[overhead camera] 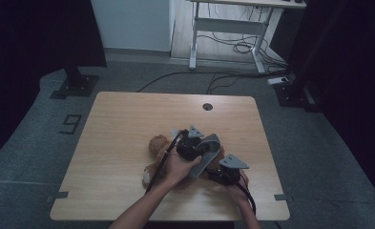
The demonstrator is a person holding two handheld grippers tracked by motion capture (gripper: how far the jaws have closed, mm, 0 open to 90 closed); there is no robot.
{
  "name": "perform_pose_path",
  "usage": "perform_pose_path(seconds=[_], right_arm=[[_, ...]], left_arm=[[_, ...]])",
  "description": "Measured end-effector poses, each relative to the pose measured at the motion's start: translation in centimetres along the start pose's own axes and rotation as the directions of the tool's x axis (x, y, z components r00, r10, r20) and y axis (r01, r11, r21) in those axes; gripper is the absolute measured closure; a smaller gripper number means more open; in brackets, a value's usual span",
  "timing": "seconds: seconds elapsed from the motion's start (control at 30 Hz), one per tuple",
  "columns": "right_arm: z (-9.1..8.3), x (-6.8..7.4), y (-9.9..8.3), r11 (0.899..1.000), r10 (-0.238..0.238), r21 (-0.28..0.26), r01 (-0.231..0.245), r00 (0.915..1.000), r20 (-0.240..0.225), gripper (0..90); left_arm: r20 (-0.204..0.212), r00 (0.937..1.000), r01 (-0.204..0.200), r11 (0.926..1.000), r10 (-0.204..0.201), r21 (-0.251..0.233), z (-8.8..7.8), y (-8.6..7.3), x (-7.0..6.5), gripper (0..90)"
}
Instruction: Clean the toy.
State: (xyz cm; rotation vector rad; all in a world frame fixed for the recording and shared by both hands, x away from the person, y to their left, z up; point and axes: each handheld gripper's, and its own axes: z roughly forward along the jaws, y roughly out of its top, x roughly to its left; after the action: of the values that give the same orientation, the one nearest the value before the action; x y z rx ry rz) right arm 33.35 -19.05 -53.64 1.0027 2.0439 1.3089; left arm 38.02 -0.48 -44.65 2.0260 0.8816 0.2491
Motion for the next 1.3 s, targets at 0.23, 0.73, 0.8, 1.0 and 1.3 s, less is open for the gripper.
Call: perform_pose_path(seconds=[0.23, 0.73, 0.8, 1.0, 1.3], right_arm=[[-0.1, 0.1, 0.1, 1.000, 0.005, 0.011, -0.005, 0.9999, 0.013, 36.2], [0.0, 0.1, 0.1, 1.000, 0.024, 0.010, -0.024, 0.9996, 0.017, 35.7], [0.0, 0.1, 0.1, 1.000, 0.024, 0.010, -0.025, 0.9995, 0.019, 35.7], [0.0, 0.1, 0.1, 1.000, 0.027, 0.009, -0.027, 0.9994, 0.020, 35.5], [-0.2, 0.2, 0.0, 1.000, 0.007, -0.004, -0.007, 0.9998, 0.018, 35.5]], left_arm=[[-0.061, 0.9935, 0.095, 0.9953, -0.096, -0.019, -2.4, -2.4, 4.3, 82.2], [-0.127, 0.9553, 0.265, 0.9637, -0.267, -0.032, -8.6, -8.1, 12.0, 82.2], [-0.093, 0.9541, 0.281, 0.9584, -0.285, -0.051, -8.9, -7.9, 12.0, 82.3], [-0.021, 0.9828, 0.181, 0.9791, -0.183, -0.094, -8.3, -3.7, 8.1, 82.5], [0.071, 0.9972, 0.025, 0.9993, -0.023, -0.026, -1.5, 2.4, -0.1, 82.4]])
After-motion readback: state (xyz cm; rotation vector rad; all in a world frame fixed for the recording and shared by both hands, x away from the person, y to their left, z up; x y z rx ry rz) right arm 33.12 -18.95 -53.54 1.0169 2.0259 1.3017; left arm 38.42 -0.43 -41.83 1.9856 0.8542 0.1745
